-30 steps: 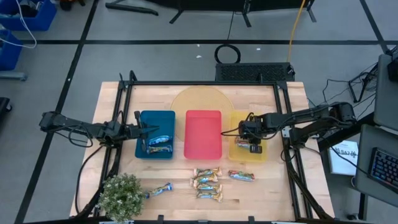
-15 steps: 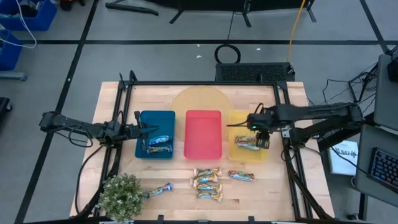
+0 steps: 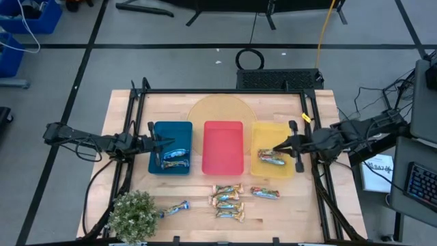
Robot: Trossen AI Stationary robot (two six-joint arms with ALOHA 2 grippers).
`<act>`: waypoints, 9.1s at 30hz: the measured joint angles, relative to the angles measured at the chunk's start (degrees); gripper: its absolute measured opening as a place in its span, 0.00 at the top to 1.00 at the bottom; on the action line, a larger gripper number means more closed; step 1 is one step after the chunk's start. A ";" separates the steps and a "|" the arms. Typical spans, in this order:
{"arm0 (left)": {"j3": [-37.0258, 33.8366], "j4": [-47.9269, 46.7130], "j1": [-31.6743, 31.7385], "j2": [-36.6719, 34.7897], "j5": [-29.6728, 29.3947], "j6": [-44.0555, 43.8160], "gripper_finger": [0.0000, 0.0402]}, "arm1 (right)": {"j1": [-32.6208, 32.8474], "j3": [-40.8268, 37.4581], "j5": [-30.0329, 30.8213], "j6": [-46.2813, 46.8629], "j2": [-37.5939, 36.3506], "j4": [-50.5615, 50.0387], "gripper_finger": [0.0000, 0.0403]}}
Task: Pick and place Granola Bars by type
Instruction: Put the blue granola bar into the blue bin, then put the green granola bar into yellow bin
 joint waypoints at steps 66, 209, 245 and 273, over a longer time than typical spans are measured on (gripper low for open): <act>81.52 -78.59 -25.73 86.23 16.14 -62.57 0.37 | -0.11 -42.68 5.57 -18.88 -34.15 43.54 1.00; 22.13 -18.68 2.79 13.46 15.06 -0.85 0.98 | -0.09 -42.74 5.60 -25.88 -32.49 43.74 1.00; 0.32 -9.06 5.05 -7.87 10.93 0.05 0.90 | 6.61 45.85 4.49 32.21 53.57 -46.41 0.92; 0.32 -10.31 5.05 -7.87 13.56 -3.37 0.90 | 14.99 18.32 -9.32 41.66 62.60 -17.86 0.37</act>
